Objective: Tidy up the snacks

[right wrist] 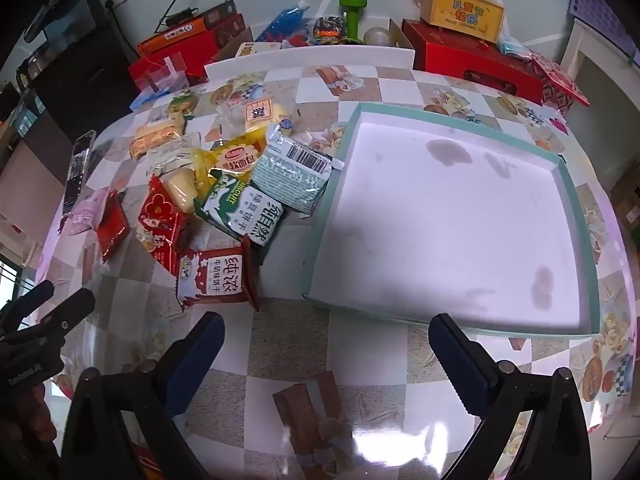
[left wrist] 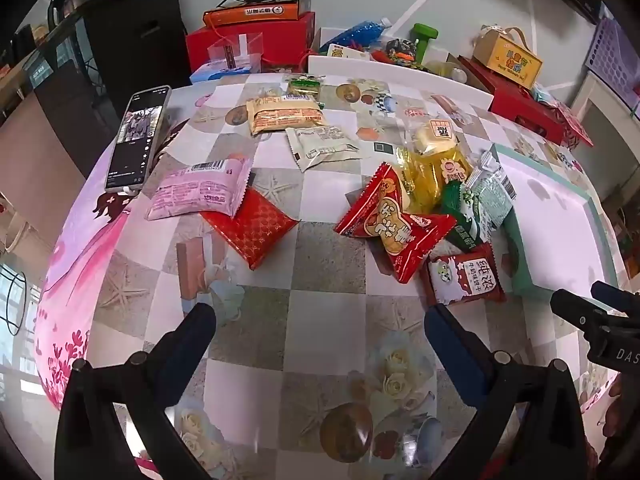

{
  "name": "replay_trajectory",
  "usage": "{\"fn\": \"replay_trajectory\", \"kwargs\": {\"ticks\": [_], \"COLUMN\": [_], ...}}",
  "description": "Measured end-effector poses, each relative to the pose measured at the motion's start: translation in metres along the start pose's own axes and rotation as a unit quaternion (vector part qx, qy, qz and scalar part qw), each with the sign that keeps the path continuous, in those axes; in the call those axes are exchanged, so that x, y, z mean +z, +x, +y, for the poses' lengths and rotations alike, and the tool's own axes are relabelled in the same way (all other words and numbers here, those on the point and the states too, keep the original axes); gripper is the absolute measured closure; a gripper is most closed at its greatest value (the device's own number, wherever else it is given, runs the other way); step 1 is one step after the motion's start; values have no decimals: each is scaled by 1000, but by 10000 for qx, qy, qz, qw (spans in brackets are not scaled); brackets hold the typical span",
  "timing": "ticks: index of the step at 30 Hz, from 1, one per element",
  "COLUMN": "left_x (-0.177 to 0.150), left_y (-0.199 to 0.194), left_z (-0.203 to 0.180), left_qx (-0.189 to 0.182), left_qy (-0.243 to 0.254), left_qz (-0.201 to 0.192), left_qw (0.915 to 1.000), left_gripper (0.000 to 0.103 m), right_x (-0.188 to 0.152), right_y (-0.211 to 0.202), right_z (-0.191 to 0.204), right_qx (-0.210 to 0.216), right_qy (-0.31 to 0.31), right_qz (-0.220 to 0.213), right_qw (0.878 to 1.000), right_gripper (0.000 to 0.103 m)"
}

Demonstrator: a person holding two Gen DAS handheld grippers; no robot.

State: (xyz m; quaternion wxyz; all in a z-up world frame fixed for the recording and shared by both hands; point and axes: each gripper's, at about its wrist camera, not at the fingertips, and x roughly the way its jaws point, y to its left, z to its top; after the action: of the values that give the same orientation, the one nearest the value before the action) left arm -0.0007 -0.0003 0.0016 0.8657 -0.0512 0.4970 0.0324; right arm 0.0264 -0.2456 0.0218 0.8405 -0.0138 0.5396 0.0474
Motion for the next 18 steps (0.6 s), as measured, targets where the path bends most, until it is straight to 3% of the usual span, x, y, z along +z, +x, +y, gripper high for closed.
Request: {"fn": "replay_trajectory", "kwargs": {"ticks": [18], "left_x": [-5], "left_y": [-10], "left_z": [-4], "left_qx": [150], "left_qy": [31], "left_qz": [33], "left_qw": [9999], "left_gripper": [0], "right_x": [-2], "right_y": [-12], "right_z": [3], "right_qx": [46], "right_qy": [32], "right_qz": [-106], "right_qw": [9999], "right_gripper": [0]}}
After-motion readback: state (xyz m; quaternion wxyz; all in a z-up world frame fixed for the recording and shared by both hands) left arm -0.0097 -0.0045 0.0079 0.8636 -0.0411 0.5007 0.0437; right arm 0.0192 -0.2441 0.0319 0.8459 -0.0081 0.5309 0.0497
